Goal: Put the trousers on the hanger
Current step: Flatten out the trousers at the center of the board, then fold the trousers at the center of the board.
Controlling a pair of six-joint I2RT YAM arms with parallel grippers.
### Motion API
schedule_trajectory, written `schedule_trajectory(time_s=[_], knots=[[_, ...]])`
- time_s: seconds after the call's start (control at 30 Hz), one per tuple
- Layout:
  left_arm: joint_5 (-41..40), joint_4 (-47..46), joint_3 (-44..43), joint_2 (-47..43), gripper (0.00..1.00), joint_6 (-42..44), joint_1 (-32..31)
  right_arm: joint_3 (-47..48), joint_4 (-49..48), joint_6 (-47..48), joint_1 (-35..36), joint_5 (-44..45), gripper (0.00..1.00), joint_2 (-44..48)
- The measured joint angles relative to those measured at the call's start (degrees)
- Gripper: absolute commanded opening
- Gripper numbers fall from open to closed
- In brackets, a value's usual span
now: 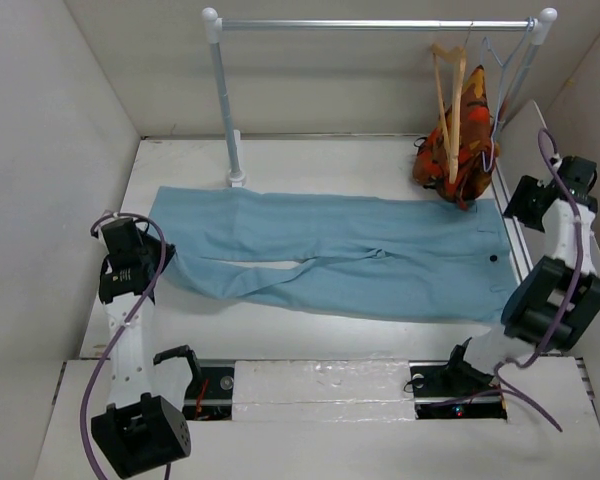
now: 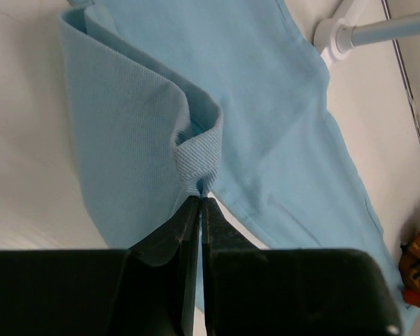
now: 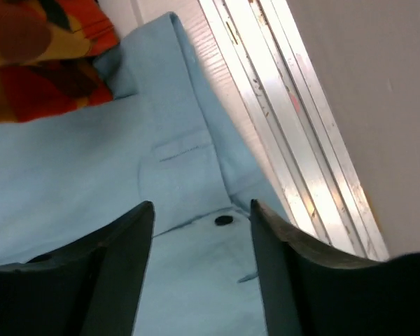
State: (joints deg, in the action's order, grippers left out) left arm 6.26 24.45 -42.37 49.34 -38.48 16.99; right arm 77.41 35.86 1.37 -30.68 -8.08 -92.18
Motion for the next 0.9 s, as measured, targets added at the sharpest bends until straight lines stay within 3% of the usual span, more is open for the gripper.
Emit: schedule_trajectory(time_s=[0.2,0.3,0.5,0.9], knots=[[3.9,-0.4,2.0,-1.7,0.00,-1.8,-1.7,-23.6,3.7,-5.5,-1.7,5.6,0.47,27.3],[4.8,-1.5,2.0,-2.2,0.00,-2.2,-2.7,-30.8,8.2,-8.0,-3.7,10.8,0.47,32.9],[4.3,-1.0,-0.4,-0.3,0.00,-2.3,-5.2,-31.7,12.0,-12.8,-8.9,12.3,0.52,29.6],[3.6,-1.1,-3.7,2.2,0.00,-2.3,-5.7,-32.5,10.7,-14.8,-22.2,14.2,0.51,17.5]])
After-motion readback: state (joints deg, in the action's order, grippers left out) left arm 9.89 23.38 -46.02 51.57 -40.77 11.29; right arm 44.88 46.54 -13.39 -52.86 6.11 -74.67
